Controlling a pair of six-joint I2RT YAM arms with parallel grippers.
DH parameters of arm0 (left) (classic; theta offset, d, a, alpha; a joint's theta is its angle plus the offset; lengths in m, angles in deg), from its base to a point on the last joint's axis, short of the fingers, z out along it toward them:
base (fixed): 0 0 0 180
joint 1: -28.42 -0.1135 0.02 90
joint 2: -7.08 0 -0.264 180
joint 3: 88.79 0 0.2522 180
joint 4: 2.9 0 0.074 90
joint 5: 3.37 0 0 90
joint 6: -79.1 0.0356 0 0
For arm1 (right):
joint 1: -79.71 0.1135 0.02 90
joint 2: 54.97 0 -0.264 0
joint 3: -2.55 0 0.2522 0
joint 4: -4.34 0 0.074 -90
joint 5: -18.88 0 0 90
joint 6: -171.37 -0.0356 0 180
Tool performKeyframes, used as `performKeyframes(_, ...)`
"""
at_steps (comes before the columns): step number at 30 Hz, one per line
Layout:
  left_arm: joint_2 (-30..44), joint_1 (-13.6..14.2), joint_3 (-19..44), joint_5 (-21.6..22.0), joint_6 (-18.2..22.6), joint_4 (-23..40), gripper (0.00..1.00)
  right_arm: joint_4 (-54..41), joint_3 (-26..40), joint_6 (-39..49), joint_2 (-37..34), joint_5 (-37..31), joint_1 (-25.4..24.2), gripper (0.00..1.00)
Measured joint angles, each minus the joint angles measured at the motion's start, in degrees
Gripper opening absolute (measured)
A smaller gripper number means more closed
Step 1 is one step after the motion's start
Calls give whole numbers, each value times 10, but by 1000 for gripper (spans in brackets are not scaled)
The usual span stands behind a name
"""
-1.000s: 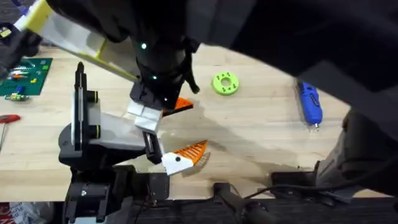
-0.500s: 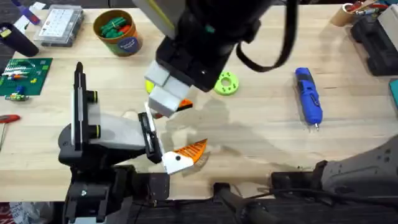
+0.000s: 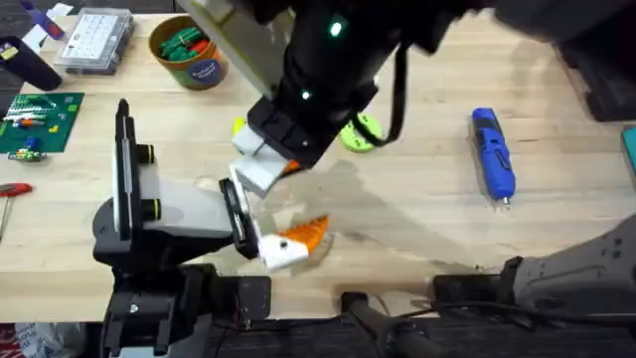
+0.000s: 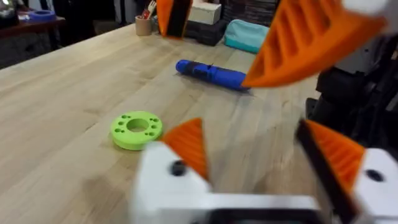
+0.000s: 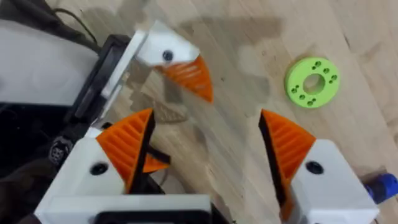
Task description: Pick up the gripper from the table and insert it into the empty holder that is missing its gripper. Then pick up a screw, insert it into the mounting hole, and use the screwdriver to tighten it. Finally, clean up the table by picking up the vegetable and placing it into the bucket.
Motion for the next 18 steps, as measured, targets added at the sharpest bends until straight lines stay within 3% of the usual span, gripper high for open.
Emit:
performKeyframes(4,0,0,0,0,1,0,248,20,-22,-12,2,0,1,996)
performKeyframes(5,0,0,0,0,1,0,108,21,-26,-13,5,0,1,996)
performKeyframes(6,0,0,0,1,3,0,32,21,-30,-14,9,0,1,996)
performKeyframes(15,0,0,0,2,3,0,4,7,-66,-35,86,-14,0,996)
performKeyframes(18,0,0,0,2,3,0,4,15,-150,-61,154,-36,-22,996)
